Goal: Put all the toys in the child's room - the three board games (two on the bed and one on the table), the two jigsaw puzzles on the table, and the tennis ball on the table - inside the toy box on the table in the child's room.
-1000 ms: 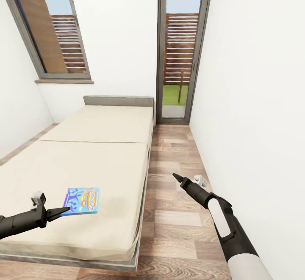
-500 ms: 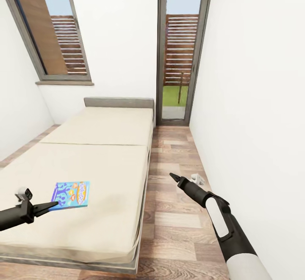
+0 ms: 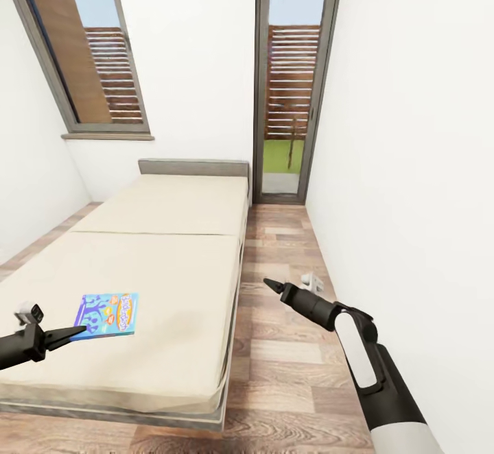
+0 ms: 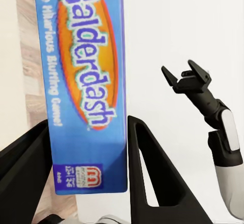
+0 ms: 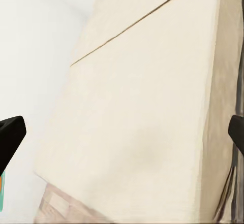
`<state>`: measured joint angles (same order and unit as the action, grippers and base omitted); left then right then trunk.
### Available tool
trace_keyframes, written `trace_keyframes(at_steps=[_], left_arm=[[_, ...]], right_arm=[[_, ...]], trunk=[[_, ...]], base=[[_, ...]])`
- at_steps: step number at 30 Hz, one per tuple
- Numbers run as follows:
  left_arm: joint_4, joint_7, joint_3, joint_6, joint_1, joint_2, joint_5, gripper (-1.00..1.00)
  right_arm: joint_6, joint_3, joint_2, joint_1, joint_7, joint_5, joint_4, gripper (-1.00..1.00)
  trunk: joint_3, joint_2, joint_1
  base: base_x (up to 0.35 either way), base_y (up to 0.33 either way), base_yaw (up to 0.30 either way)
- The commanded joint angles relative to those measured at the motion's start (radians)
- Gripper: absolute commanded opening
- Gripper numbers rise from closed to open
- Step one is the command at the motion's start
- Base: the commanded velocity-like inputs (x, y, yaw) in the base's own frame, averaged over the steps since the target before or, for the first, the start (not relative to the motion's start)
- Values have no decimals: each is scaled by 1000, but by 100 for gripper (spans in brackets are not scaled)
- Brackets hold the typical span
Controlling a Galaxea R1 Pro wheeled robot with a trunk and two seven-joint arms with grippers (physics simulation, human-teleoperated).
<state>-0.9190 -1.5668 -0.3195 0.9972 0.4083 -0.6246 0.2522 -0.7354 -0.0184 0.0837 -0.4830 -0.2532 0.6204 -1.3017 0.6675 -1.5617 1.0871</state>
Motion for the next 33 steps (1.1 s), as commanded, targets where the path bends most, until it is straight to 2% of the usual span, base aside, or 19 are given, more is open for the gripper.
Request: trace_keyframes(at_steps=[1, 14, 23, 33], left_arm=[[0, -4, 0, 10, 0, -1, -1, -100], [0, -4, -1, 10, 0, -4, -1, -100], [0, -4, -2, 10, 0, -5, -1, -100], [2, -4, -8, 9, 0, -7, -1, -100]], right_arm=[[-11, -2, 1, 0, -3, -1, -1, 100], [-13, 4, 2, 3, -3, -3, -4, 100], [-12, 10, 3, 3, -2, -5, -8, 100], [-10, 37, 3, 3, -1, -6, -7, 100]], trunk=[[-2, 7, -5], [-43, 98, -54], [-71, 161, -89], [-103, 231, -127]], base=[[-221, 0, 0], [-145, 0, 0], [-37, 0, 12], [-1, 0, 240]])
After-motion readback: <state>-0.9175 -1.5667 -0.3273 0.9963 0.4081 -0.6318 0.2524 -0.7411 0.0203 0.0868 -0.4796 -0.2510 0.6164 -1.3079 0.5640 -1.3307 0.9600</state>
